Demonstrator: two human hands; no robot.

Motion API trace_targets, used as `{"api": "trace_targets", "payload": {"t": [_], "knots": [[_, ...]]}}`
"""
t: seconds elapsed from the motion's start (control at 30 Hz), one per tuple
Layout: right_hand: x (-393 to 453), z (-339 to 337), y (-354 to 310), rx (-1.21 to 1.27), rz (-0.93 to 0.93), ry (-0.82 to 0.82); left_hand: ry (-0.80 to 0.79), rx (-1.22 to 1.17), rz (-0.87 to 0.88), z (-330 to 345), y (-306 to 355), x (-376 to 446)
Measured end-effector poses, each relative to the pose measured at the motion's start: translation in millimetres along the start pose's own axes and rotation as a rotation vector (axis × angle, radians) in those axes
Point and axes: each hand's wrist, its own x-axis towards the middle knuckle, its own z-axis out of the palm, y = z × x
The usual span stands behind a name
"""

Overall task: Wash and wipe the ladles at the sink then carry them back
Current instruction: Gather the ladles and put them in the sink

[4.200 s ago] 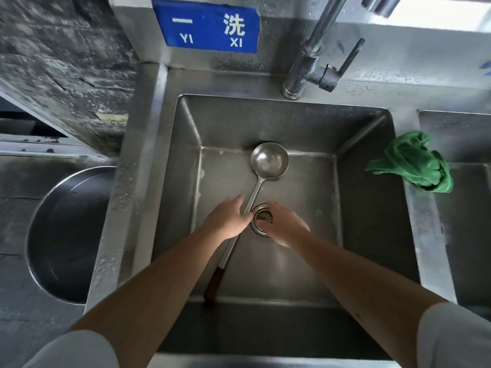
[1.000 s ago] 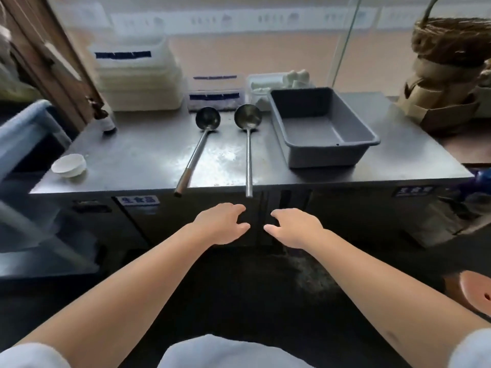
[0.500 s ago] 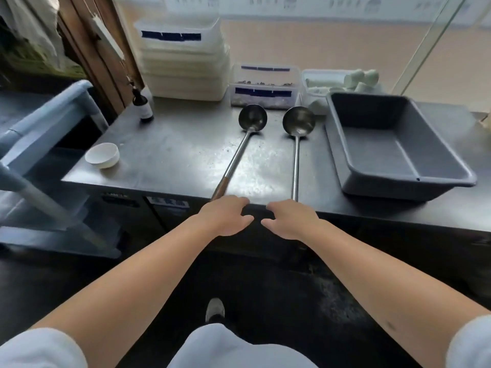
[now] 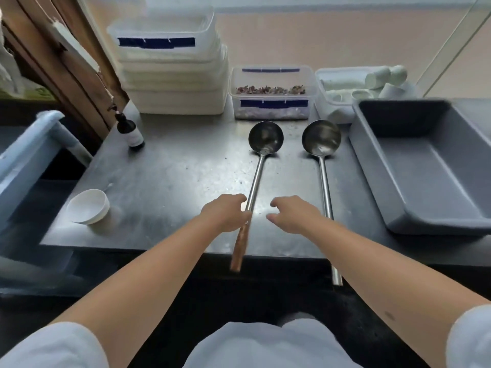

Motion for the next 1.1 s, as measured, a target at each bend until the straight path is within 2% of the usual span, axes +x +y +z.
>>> {"api": "trace_targets", "payload": {"t": [0.2, 0.53, 0.63, 0.83, 1.1], "knots": [[91, -6, 8, 0.135, 0.008, -0.059, -0.083, -0.129, -0.064, 2, -5, 78], [215, 5, 18, 1.016, 0.383, -0.24, -0.129, -0.324, -0.23, 20, 5, 180], [233, 12, 16, 1.097, 0.435, -0.233, -0.133, -0.365, -0.261, 31, 5, 198], [260, 23, 15, 1.093, 0.454, -0.152, -0.111, -0.439, -0.316, 38, 1, 214], [272, 26, 11, 1.153, 0.461, -0.163, -0.252, -0.508, -0.264, 21, 0, 223]]}}
